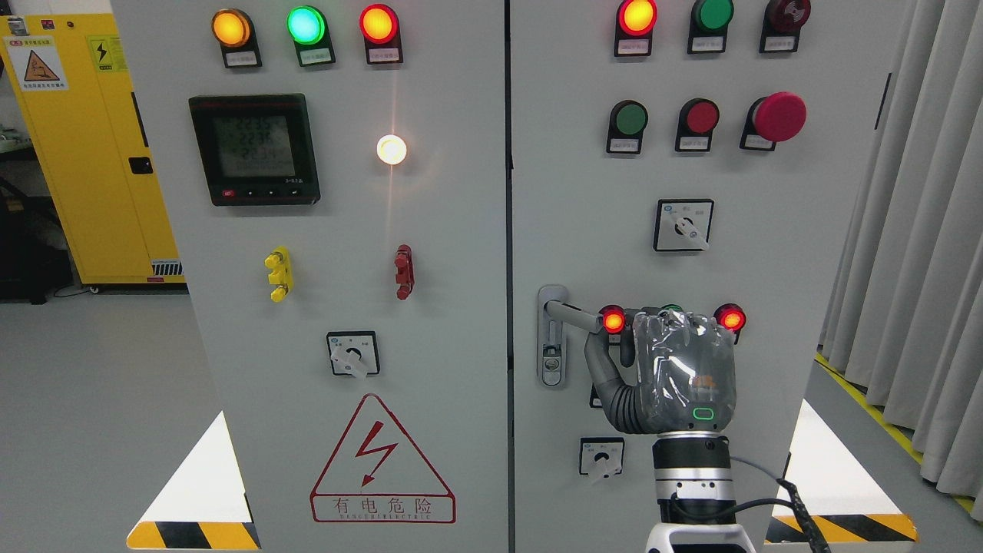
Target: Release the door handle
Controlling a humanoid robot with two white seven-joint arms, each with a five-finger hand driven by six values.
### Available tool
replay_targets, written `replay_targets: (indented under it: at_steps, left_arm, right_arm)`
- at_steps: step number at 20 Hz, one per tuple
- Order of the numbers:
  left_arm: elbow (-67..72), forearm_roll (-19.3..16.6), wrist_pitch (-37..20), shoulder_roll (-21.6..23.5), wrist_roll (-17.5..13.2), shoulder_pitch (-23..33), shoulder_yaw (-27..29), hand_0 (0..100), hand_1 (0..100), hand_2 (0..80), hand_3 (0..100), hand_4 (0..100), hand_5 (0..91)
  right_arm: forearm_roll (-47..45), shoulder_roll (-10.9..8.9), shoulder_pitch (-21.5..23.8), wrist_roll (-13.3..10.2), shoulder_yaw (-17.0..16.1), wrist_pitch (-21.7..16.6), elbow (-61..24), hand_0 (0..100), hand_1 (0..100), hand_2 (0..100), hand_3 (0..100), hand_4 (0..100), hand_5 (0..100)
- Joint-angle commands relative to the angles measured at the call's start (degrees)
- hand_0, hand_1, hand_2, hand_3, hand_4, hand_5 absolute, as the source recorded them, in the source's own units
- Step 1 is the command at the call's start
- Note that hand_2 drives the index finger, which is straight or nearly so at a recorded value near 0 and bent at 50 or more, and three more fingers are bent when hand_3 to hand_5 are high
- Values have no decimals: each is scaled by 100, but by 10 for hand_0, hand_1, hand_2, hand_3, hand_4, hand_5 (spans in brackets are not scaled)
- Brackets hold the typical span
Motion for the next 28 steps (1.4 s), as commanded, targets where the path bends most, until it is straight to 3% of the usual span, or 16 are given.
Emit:
replay_targets:
  at_steps: [1, 10, 15, 21, 24, 25, 27, 28]
  left_arm:
    - [-88, -1, 28, 1, -2, 97, 0, 120, 556, 0, 0, 0, 0]
    - [-88, -1, 28, 1, -2, 97, 0, 120, 556, 0, 0, 0, 0]
    - [-88, -1, 28, 1, -2, 97, 0, 120, 556, 0, 0, 0, 0]
    - [-88, -1, 28, 1, -2, 105, 0, 120, 556, 0, 0, 0, 0]
    - [-88, -1, 28, 1, -2, 105, 0, 120, 556, 0, 0, 0, 0]
    - [-88, -1, 28, 1, -2, 105, 0, 120, 556, 0, 0, 0, 0]
    - [-88, -1, 28, 1, -2, 105, 0, 120, 556, 0, 0, 0, 0]
    - [-88, -1, 28, 1, -2, 105, 0, 120, 556, 0, 0, 0, 0]
  right_arm:
    - [-3, 0, -12, 2, -3, 3, 1, 675, 373, 895, 1000, 1000, 1000]
    - [-3, 0, 199, -6, 6, -6, -16, 681, 373, 892, 1000, 1000, 1000]
    - [-3, -9, 480, -15, 6, -50, -271, 756, 369, 887, 1000, 1000, 1000]
    - [-21, -193, 1007, -68, -134, -172, -763, 654, 388, 880, 1000, 1000, 1000]
    - [-161, -334, 1280, -86, -248, -269, -1017, 590, 391, 788, 1000, 994, 982]
    - [-214, -430, 1376, -94, -284, -304, -1114, 526, 391, 592, 912, 871, 836]
    - [-267, -553, 1517, -155, -380, -383, -1281, 482, 391, 515, 781, 791, 720]
    - [-310, -615, 1570, -217, -485, -480, -1334, 460, 382, 397, 612, 628, 524]
